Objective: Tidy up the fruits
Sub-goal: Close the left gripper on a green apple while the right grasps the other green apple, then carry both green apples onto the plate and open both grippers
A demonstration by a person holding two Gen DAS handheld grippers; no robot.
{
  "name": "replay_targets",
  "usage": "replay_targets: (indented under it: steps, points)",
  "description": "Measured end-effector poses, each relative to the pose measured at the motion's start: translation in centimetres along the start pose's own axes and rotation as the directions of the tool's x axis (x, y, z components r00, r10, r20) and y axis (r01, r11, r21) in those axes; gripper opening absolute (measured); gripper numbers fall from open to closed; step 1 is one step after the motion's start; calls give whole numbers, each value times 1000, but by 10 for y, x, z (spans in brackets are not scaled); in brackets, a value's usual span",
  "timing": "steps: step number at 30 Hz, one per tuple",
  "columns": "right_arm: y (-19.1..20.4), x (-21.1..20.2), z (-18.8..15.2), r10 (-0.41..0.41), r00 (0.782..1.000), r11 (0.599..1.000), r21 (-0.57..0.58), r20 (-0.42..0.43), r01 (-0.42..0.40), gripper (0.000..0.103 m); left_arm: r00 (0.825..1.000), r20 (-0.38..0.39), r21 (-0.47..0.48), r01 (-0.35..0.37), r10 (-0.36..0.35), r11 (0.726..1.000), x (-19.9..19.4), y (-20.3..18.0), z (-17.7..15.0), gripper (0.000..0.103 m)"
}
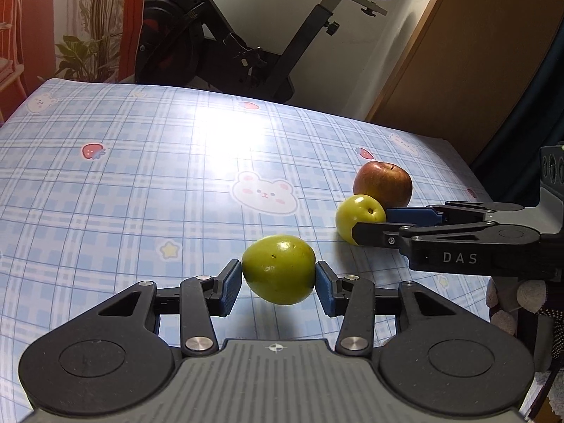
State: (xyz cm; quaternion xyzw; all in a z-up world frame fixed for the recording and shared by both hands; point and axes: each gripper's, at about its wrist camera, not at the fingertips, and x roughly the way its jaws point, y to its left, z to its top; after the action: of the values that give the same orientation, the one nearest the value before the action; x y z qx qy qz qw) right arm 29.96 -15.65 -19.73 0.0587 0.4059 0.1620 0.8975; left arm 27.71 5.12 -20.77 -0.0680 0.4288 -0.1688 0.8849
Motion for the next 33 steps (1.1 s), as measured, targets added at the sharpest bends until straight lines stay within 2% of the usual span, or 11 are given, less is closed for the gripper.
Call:
replay_targets:
  steps: [8, 13, 18, 25, 33]
  points:
    - [-1, 7, 2, -9, 1000, 1000, -4, -13, 9, 58, 1000, 6, -30, 7, -6, 1000, -5, 5, -7, 48]
    - [0, 8, 3, -43, 999, 999, -15, -9, 43, 47, 1000, 7, -30, 14, -14, 999, -6, 4, -9, 48]
    - [0, 7, 1, -38, 999, 999, -17, -9, 38, 47, 1000, 9, -28, 17, -17, 999, -6, 3, -9, 48]
    - [-1, -4, -8, -14, 1000, 1000, -27, -23, 14, 47, 1000, 11, -23, 21, -21, 1000, -6, 3, -8, 48]
    - [-18, -26, -20, -30, 1000, 1000, 9, -10, 30, 46, 1000, 13, -7, 26, -26, 1000, -11, -2, -9, 48]
